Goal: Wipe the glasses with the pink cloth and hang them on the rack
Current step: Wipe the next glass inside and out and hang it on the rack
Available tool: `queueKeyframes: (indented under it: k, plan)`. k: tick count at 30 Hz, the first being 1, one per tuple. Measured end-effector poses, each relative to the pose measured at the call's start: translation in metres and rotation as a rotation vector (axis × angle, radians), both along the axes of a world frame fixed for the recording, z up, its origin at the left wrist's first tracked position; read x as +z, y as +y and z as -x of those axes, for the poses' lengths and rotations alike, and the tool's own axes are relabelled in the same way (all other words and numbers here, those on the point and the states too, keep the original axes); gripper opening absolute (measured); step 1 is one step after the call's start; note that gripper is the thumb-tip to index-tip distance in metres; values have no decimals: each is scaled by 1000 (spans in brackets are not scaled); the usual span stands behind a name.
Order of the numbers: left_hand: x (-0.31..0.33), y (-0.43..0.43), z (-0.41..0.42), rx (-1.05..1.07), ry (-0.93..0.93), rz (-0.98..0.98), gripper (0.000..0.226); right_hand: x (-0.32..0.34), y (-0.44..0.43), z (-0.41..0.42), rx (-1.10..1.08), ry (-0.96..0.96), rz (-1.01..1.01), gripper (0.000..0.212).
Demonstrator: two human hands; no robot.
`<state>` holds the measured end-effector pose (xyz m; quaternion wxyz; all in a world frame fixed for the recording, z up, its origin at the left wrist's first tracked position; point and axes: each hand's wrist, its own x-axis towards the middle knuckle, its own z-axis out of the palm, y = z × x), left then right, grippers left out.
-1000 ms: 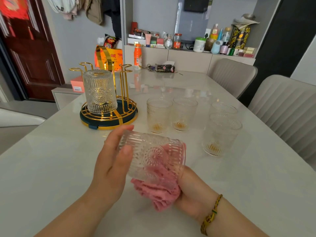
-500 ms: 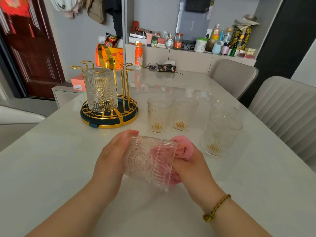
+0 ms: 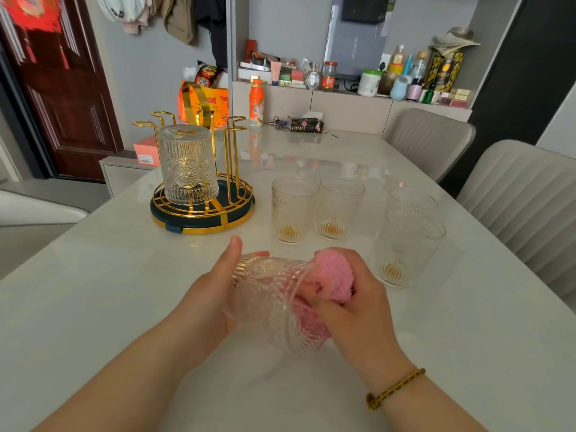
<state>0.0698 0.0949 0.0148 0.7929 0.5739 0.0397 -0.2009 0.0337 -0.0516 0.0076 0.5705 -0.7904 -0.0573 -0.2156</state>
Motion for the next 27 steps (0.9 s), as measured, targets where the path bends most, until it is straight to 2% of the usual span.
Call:
queueKeyframes:
  k: [3,6,9,11,13,15,17,22,24,26,27]
  plan:
    - [-3,2,1,76,-66,-57,33,-7,1,-5,-19,80,-94,31]
    - [-4,2,0,199,-197,-83,27,-12,4,-9,63,337,-287,13]
    - [-6,4,0,332,-429,-178,17,-16,7,-6,314,584,-614,38]
    - [-8,6,1,312,-526,-212,21,-15,7,-5,326,571,-637,46]
    - [-9,6,1,247,-463,-122,21,-14,4,-7,216,473,-554,47]
    - [-7,4,1,121,-321,-5,39,-10,0,-9,88,361,-449,28]
    - [-5,5,3,12,-228,30,48,-5,-3,-9,72,280,-417,11]
    - [-2,6,6,123,-222,-13,33,-7,-2,-8,187,329,-328,11]
    - [5,10,6,175,-240,-13,30,-8,-3,-9,208,347,-337,22]
    - [13,20,2,210,-300,-36,28,-8,-6,-10,238,379,-467,43]
    - [19,28,0,231,-336,-51,27,-6,-7,-12,268,389,-558,47]
